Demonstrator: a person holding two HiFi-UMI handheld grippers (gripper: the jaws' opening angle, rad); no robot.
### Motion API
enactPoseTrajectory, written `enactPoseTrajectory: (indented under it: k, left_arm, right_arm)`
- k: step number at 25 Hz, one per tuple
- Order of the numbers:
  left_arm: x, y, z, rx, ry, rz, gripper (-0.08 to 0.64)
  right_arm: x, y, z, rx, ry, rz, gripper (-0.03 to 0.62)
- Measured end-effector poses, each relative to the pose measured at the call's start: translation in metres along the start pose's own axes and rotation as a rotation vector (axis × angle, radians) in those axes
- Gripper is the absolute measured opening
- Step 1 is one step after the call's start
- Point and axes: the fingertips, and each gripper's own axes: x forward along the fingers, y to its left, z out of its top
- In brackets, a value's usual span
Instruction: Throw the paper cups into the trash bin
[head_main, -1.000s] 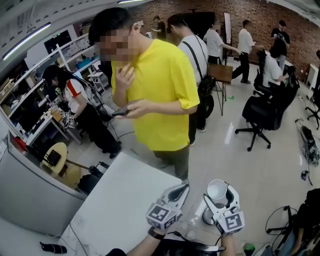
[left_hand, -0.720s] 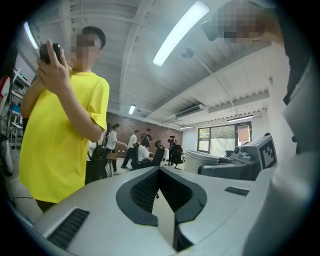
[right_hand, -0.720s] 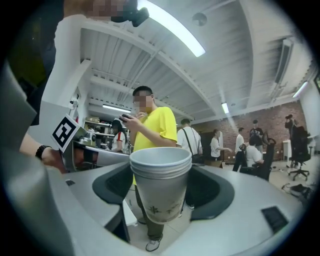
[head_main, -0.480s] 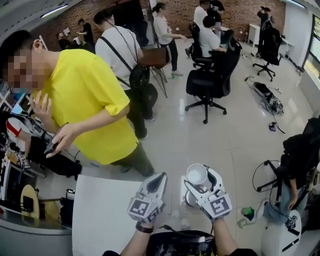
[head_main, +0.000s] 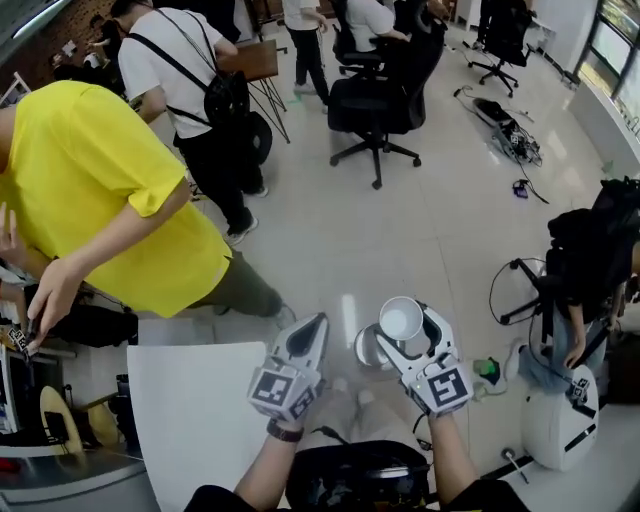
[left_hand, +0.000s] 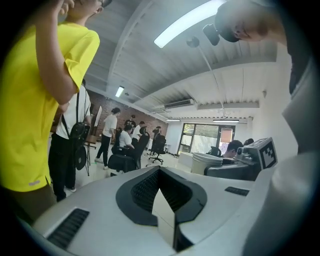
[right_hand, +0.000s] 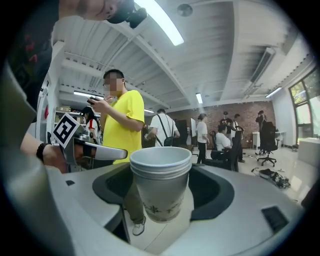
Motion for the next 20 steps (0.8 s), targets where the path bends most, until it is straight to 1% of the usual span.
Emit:
enactPoseTrajectory:
  k: [4, 9, 12, 16, 18, 20]
  left_arm:
    - [0.039, -0.020, -0.040, -0.025, 0.073, -0.025, 0.000]
    - [0.072, -0.032, -0.087, -0.062, 0.141, 0.014, 0.000]
    - [0.082, -0.032, -0.128, -0.095, 0.193, 0.046, 0.000]
    - [0.091, -0.017, -0.184, -0.123, 0.253, 0.066, 0.000]
    - [0.094, -0.006, -0.218, -0.140, 0.298, 0.076, 0.000]
    - [0.094, 0.006, -0.256, -0.152, 0.349, 0.083, 0.000]
  right_arm:
    - [0.001, -0.026, -0.043, 0.041, 0.057, -0.001, 0.357]
    - [0.007, -0.056, -0.118, 0.144, 0.129, 0.030, 0.357]
    - [0.012, -0.064, -0.176, 0.184, 0.191, 0.057, 0.357]
    - [0.028, -0.070, -0.252, 0.220, 0.249, 0.077, 0.357]
    - [0.038, -0.066, -0.297, 0.243, 0.297, 0.084, 0.357]
    - [0.049, -0.052, -0.344, 0.275, 0.357, 0.100, 0.357]
